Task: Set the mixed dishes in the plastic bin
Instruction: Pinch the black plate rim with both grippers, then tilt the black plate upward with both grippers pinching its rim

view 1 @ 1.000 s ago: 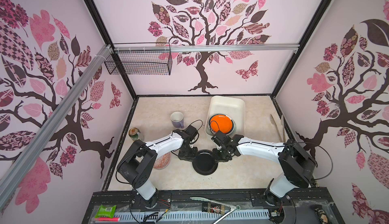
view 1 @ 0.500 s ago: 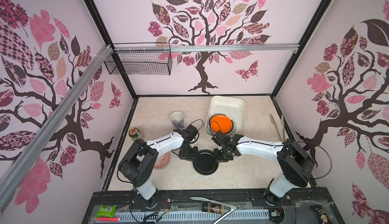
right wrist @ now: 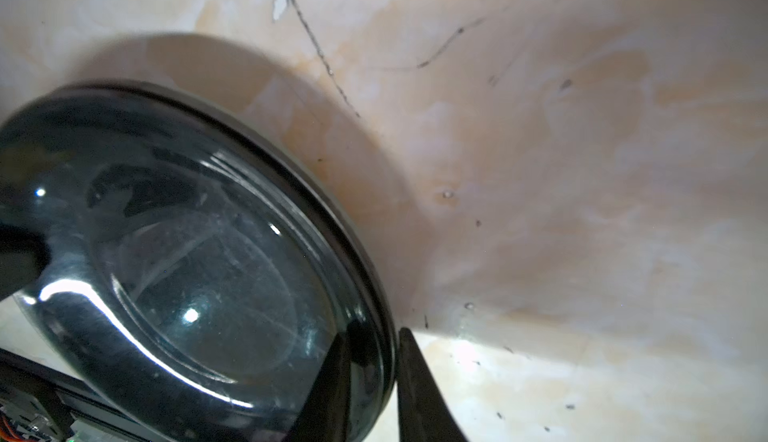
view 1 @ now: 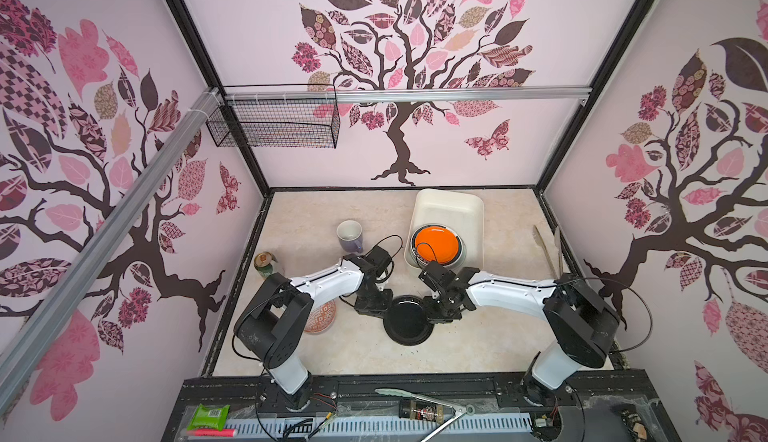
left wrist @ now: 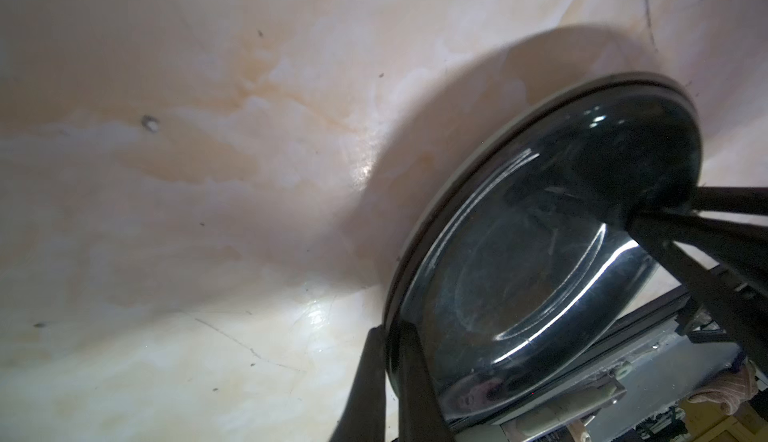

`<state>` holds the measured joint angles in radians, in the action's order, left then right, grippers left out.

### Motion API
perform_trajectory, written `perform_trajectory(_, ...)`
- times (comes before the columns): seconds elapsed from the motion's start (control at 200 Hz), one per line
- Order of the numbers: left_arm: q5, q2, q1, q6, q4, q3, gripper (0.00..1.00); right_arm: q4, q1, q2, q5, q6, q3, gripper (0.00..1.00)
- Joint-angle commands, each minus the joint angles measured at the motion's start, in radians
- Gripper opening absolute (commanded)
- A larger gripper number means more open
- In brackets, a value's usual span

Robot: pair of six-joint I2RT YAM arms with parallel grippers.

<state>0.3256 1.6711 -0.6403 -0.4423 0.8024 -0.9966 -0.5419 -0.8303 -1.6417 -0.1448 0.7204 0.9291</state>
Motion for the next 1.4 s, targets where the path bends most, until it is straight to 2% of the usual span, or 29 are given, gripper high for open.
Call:
perform_trajectory(0.0, -0.026, 0.013, -0.003, 0.013, 0.007, -0.005, 0.20, -0.072, -0.002, 0.023, 0.065, -0.010, 0.017, 0.16)
perform_trajectory(0.135, -0.038, 0.008, -0.003, 0.020, 0.024, -0.020, 0.33, -0.115, -0.001, 0.066, 0.097, -0.016, 0.023, 0.06)
perform_trajectory(0.37, -0.048, -0.008, -0.002, 0.021, 0.048, -0.039, 0.34, -0.136, -0.002, 0.099, 0.088, -0.013, 0.029, 0.01)
perform_trajectory(0.765, -0.057, -0.047, 0.028, 0.030, 0.080, -0.056, 0.36, -0.226, -0.002, 0.169, 0.123, -0.031, 0.084, 0.03)
perform_trajectory(0.97, -0.006, -0.054, 0.028, 0.013, 0.052, -0.049, 0.37, -0.173, -0.001, 0.157, 0.082, -0.030, 0.009, 0.03)
perform_trajectory(1.12, 0.010, -0.057, 0.021, -0.005, 0.037, -0.045, 0.37, -0.134, -0.002, 0.152, 0.052, -0.013, -0.032, 0.09)
perform_trajectory(1.235, 0.006, -0.052, 0.002, -0.013, 0.034, -0.053, 0.37, -0.153, -0.002, 0.151, 0.080, -0.019, -0.028, 0.15)
perform_trajectory(1.395, 0.011, -0.030, -0.031, -0.027, 0.038, -0.080, 0.36, -0.171, -0.001, 0.152, 0.100, -0.026, -0.025, 0.18)
